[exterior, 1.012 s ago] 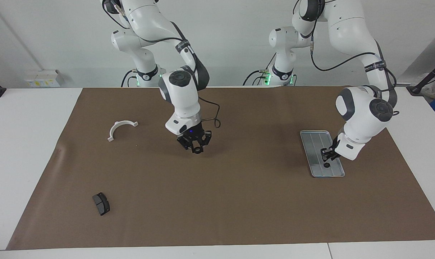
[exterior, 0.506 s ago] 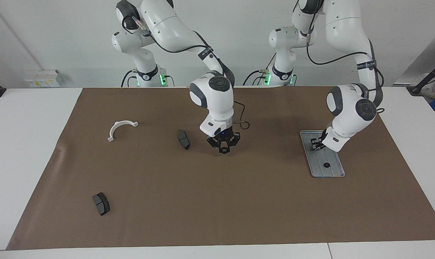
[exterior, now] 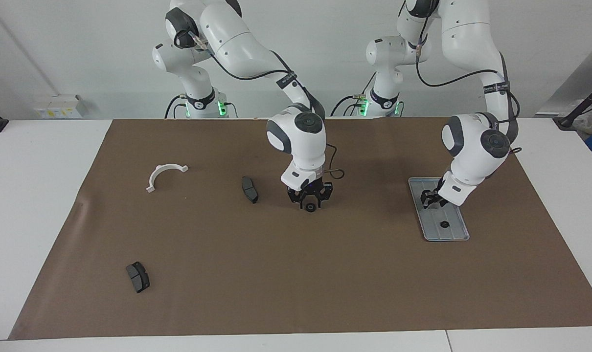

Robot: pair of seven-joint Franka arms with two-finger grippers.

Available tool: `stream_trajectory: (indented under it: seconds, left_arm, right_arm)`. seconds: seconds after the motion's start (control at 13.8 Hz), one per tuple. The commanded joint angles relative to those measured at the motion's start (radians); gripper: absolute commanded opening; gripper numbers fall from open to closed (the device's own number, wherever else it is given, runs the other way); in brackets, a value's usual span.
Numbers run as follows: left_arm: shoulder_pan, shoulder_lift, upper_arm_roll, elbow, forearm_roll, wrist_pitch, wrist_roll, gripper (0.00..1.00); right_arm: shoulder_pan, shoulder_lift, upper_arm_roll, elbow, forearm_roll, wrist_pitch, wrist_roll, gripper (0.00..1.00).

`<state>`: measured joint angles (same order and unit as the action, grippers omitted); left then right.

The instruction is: Pick bearing gear from pile to tray

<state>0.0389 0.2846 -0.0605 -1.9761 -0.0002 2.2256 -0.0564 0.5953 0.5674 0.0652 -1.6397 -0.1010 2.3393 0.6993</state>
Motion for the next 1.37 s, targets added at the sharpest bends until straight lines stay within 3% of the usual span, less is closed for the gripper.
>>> stream_trajectory:
  seconds: [0.0,0.14,0.43,0.72,0.94,1.3]
  left_arm:
    - [-0.06,0.007,-0.002,0.069,-0.084,0.014,-0.073,0.66]
    - [-0.146,0.025,-0.002,0.129,-0.089,0.014,-0.228,0.66]
    - [-0.376,0.054,0.005,0.193,-0.072,0.031,-0.491,0.65]
    - [-0.52,0.152,0.005,0.345,-0.026,0.02,-0.64,0.65]
    - [-0.585,0.215,0.005,0.367,0.014,0.037,-0.646,0.65]
    - [-0.625,0.209,0.005,0.297,0.04,0.075,-0.646,0.65]
  right_arm:
    - [-0.014,0.002,0.001,0.027,-0.02,-0.015,0.025,1.0]
    - [-0.055,-0.03,-0.004,0.024,-0.014,-0.005,0.022,1.0]
    - [-0.201,-0.19,-0.002,-0.047,-0.003,-0.028,0.008,1.0]
    - [-0.331,-0.306,-0.004,-0.091,-0.003,-0.084,-0.067,1.0]
    - [-0.416,-0.381,-0.002,-0.1,-0.002,-0.182,-0.154,1.0]
    - [-0.528,-0.498,-0.002,-0.098,0.09,-0.362,-0.392,1.0]
